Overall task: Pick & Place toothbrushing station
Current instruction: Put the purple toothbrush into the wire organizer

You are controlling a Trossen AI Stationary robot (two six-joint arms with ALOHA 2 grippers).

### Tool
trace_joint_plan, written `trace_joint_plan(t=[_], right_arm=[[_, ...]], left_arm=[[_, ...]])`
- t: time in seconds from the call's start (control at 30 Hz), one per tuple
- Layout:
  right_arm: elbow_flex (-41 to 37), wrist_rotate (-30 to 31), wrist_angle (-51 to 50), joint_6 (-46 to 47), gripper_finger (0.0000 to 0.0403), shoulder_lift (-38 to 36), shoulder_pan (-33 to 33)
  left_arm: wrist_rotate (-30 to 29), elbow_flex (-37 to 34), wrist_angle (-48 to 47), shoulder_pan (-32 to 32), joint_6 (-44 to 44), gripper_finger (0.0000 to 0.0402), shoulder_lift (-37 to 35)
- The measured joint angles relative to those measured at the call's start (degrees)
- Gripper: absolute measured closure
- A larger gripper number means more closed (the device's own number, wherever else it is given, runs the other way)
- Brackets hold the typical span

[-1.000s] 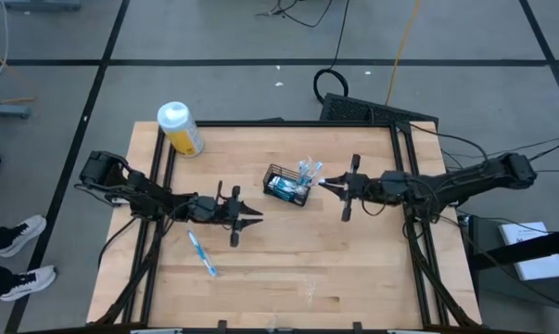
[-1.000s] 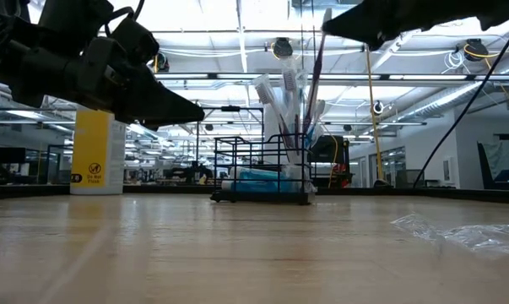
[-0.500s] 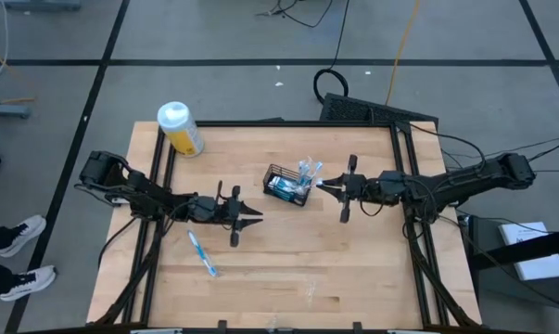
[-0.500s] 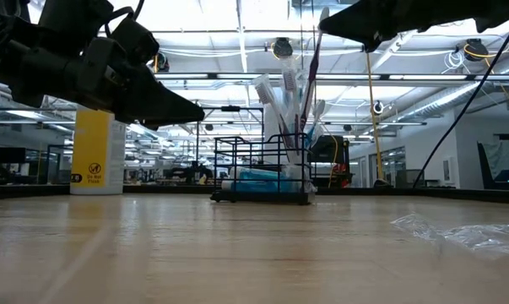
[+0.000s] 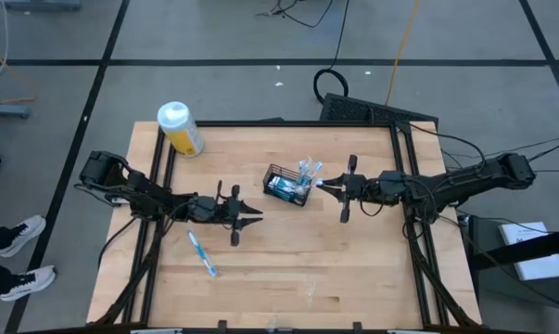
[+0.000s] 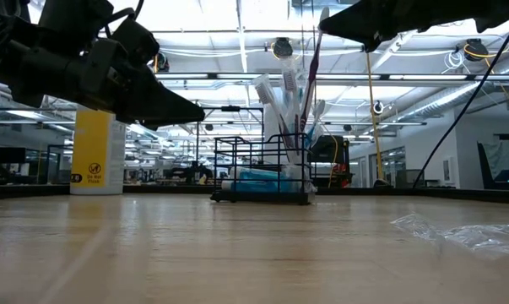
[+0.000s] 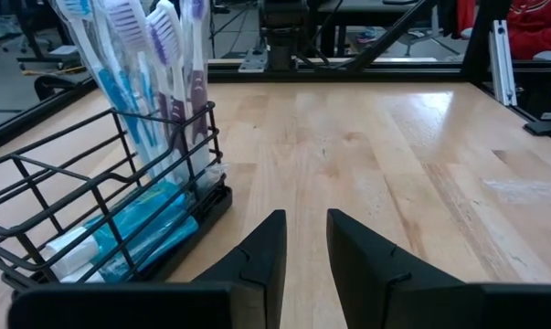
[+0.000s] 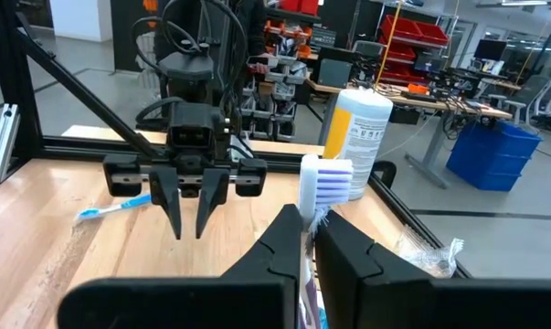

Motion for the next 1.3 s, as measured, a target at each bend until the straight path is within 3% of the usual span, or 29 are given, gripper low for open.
trace_joint_plan(t=[1.3], right_arm=[[-0.04, 0.09, -0.02, -0.90, 0.0394, 0.00, 0.01]], left_arm=[[-0.04, 0.02, 0.11, 0.00, 0.11, 0.0316, 0.00]])
